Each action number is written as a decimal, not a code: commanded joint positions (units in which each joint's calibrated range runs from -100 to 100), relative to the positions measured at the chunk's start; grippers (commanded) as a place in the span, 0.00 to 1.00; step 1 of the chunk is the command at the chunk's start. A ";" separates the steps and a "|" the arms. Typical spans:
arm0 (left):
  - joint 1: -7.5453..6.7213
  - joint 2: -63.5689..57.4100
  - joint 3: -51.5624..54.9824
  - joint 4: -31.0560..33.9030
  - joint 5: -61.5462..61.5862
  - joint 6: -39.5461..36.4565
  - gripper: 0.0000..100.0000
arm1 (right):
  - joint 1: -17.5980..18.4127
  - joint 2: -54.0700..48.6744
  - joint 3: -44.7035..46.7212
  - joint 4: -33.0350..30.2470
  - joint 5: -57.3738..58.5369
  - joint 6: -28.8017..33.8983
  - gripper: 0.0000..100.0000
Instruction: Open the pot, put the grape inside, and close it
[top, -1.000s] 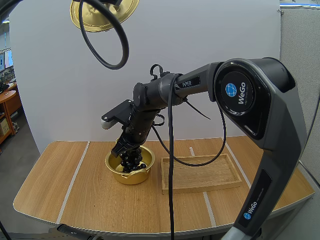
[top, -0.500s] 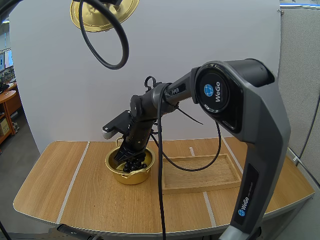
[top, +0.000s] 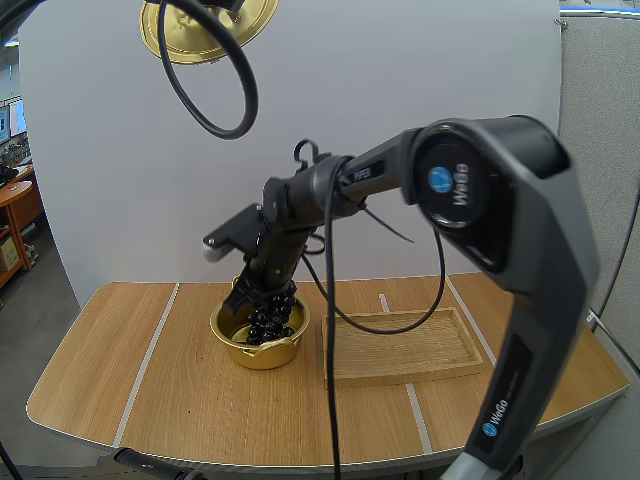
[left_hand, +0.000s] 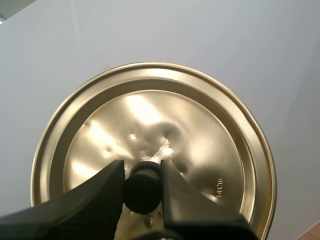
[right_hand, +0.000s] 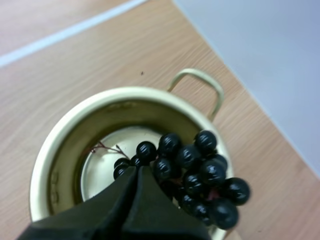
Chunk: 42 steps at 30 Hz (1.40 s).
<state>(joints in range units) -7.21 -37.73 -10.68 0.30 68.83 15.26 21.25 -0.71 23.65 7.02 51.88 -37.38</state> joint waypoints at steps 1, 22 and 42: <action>-0.21 -0.02 -0.29 0.79 -1.86 -0.24 0.00 | -0.93 -6.00 0.00 -0.98 -2.32 0.87 0.00; -0.21 -0.02 -0.29 0.79 -1.86 -0.24 0.00 | -7.73 0.49 -2.56 -1.32 -10.52 -0.61 0.00; -0.21 -0.02 -0.29 0.79 -1.86 -0.24 0.00 | -7.65 5.79 -6.31 14.67 10.19 -7.93 0.00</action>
<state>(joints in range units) -7.21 -37.73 -10.68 0.30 68.83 15.26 13.65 5.48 17.76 15.36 56.46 -41.11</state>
